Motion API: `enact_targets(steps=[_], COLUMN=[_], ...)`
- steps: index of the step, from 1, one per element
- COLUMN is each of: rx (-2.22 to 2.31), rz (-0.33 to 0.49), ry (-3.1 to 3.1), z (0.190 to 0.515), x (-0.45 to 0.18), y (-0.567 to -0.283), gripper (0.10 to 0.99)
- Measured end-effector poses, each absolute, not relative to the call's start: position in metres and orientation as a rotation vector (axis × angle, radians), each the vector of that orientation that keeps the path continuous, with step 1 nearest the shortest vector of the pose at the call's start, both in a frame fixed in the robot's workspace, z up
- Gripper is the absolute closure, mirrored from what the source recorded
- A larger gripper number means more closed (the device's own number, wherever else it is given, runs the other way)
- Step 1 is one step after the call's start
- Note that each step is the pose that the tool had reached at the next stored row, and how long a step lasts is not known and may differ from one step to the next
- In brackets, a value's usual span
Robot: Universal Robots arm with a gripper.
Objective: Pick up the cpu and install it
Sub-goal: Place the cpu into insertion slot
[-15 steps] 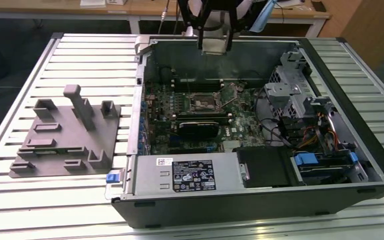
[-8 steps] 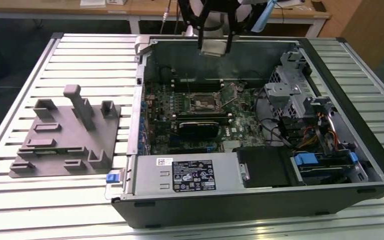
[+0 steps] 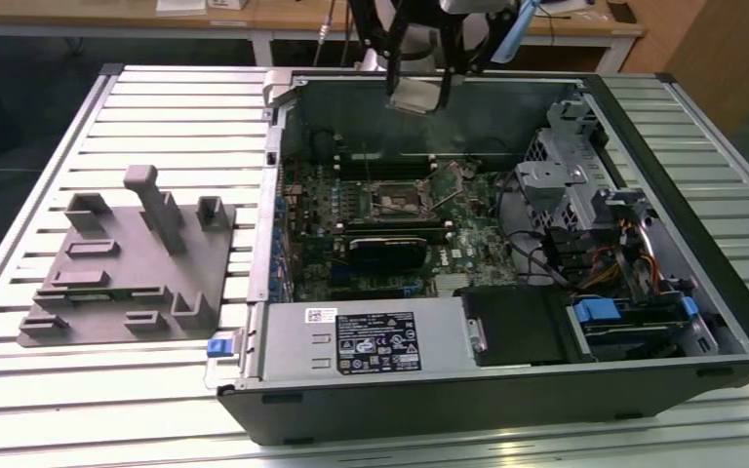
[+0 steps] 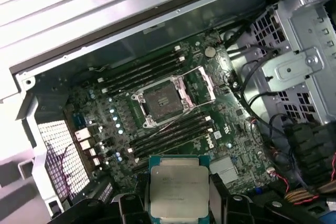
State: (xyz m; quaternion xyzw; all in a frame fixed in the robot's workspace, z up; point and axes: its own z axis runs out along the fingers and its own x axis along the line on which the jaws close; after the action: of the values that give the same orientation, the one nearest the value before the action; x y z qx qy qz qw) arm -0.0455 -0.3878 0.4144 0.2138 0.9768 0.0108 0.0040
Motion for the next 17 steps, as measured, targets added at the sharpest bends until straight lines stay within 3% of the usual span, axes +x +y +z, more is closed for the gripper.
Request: enact_targets(steps=[17], rx=[1.131], rz=[0.031], ry=[2.919], z=[0.4061], x=[-0.0455], y=[-0.3878], gripper=[0.545])
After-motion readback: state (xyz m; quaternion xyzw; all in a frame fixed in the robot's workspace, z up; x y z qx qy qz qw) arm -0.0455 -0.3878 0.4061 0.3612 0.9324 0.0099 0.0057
